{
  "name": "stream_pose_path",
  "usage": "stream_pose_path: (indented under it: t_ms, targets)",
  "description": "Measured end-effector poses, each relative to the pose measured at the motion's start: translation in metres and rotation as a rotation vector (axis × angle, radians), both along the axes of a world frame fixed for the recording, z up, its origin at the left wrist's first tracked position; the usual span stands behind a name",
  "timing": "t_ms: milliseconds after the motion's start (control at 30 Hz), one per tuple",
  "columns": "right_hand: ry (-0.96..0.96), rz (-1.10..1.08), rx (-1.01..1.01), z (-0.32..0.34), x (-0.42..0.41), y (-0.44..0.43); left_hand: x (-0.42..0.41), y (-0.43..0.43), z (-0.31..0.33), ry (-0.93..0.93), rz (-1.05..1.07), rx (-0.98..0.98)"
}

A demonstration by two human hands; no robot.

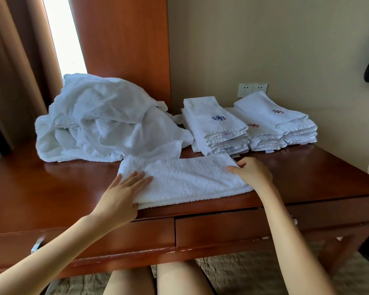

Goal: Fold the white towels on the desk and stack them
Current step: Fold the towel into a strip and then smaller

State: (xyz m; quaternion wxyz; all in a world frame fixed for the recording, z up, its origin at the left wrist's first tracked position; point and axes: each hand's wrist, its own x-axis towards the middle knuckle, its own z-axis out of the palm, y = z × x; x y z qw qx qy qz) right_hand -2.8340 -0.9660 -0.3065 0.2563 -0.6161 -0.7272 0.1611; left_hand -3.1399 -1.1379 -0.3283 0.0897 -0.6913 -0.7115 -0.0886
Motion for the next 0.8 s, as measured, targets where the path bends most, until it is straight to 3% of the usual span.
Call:
stream_pose_path:
  t_ms: [133, 300, 400, 500, 567, 600, 700, 800]
  targets:
    - [0.123, -0.022, 0.003, 0.002, 0.011, 0.004, 0.003, -0.002, -0.001, 0.002, -0.030, 0.026]
    - [0.041, -0.022, -0.104, -0.003, 0.015, 0.001, 0.005, -0.002, 0.004, 0.024, -0.036, 0.000]
    - [-0.036, -0.082, -0.089, 0.003, 0.009, -0.004, 0.003, -0.004, 0.016, -0.039, -0.080, -0.136]
    - [-0.185, -0.129, 0.093, 0.014, -0.014, -0.013, -0.002, -0.001, 0.033, -0.350, -0.163, -0.323]
    - [-0.151, -0.048, 0.228, 0.018, -0.046, -0.021, 0.000, 0.007, 0.040, -0.588, -0.149, -0.265]
    - [-0.116, 0.015, 0.293, 0.019, -0.066, -0.026, 0.001, 0.014, 0.040, -0.557, -0.113, -0.198]
    - [-0.081, 0.257, 0.416, 0.015, -0.134, -0.046, 0.009, 0.032, 0.025, -0.185, 0.043, -0.104]
    - [-0.082, 0.512, 0.293, 0.000, -0.184, -0.064, 0.011, 0.036, 0.006, -0.082, 0.151, -0.100]
